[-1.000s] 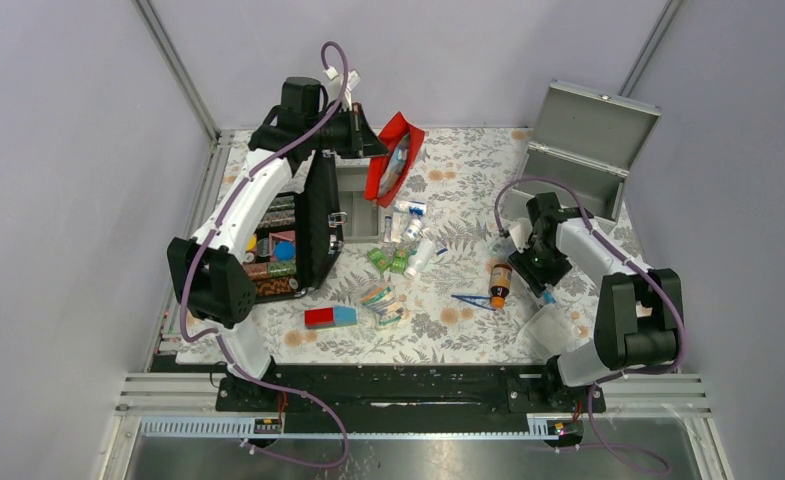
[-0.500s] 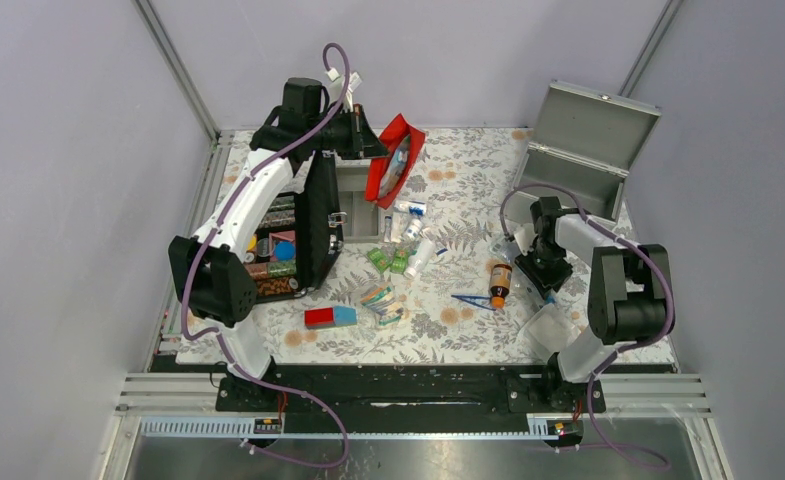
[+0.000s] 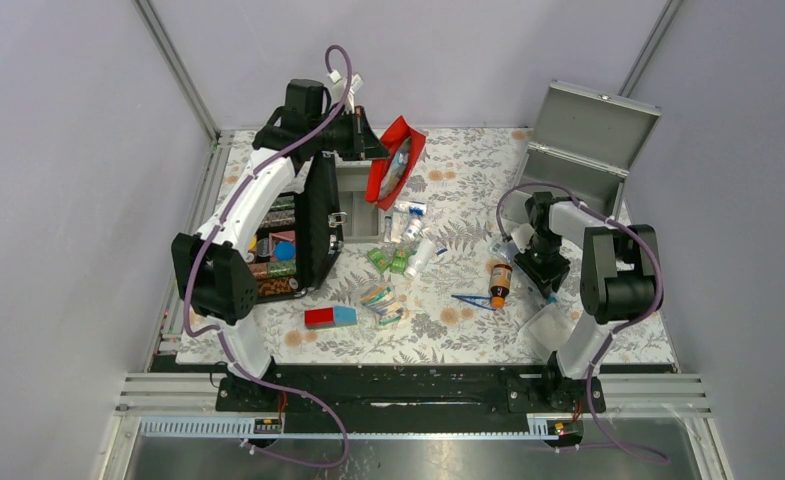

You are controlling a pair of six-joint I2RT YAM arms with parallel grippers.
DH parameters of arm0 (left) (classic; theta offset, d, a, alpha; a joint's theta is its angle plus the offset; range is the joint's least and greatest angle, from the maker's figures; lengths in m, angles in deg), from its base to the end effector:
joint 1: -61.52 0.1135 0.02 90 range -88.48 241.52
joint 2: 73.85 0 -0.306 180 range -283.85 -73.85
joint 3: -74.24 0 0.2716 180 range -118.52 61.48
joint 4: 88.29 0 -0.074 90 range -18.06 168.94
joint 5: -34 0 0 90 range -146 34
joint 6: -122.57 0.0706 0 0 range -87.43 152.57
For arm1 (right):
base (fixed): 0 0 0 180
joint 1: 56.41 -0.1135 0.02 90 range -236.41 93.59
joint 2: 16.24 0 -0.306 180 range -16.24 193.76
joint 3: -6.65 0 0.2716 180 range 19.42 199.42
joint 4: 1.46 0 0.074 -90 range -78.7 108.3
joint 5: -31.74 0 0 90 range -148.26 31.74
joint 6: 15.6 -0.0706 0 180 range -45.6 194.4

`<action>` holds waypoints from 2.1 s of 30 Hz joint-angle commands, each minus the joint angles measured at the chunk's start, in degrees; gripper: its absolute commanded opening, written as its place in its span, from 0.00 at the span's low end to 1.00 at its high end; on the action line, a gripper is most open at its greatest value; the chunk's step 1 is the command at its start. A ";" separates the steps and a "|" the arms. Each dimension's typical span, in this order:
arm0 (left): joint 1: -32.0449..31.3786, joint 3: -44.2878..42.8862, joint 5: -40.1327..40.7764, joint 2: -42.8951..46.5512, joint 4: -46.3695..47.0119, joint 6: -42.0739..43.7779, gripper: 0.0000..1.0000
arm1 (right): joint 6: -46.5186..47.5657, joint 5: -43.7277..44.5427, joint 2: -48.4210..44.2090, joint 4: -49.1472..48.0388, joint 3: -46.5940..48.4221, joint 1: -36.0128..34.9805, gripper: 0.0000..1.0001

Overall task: Organize the medicine kit
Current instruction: Pick up the medical item at the center of the board, then place the medical item at the medicine pouch.

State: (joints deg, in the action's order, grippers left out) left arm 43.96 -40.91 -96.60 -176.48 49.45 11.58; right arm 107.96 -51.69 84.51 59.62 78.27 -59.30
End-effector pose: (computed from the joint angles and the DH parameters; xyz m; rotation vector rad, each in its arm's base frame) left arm 0.4274 -0.1834 0.4077 0.3889 2.1185 -1.1388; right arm 0.3138 0.0078 0.1378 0.9708 -2.9473 0.1703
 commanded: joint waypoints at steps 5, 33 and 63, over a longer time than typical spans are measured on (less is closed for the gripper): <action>-0.10 -3.86 -1.95 -0.50 2.47 0.57 0.00 | 3.16 0.27 5.38 7.95 5.81 0.15 0.21; 1.22 3.60 13.73 1.84 17.33 -11.45 0.00 | -28.48 -32.25 -5.70 12.47 50.04 -5.46 0.00; 3.52 10.40 -4.82 -0.87 32.44 -26.11 0.00 | -58.70 -60.27 19.02 -18.74 71.40 -20.88 0.05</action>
State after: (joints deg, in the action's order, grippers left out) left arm 46.87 -29.77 -95.85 -177.46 75.91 -13.19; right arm 47.85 -111.36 102.90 41.85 146.77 -79.67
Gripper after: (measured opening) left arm 0.013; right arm 0.039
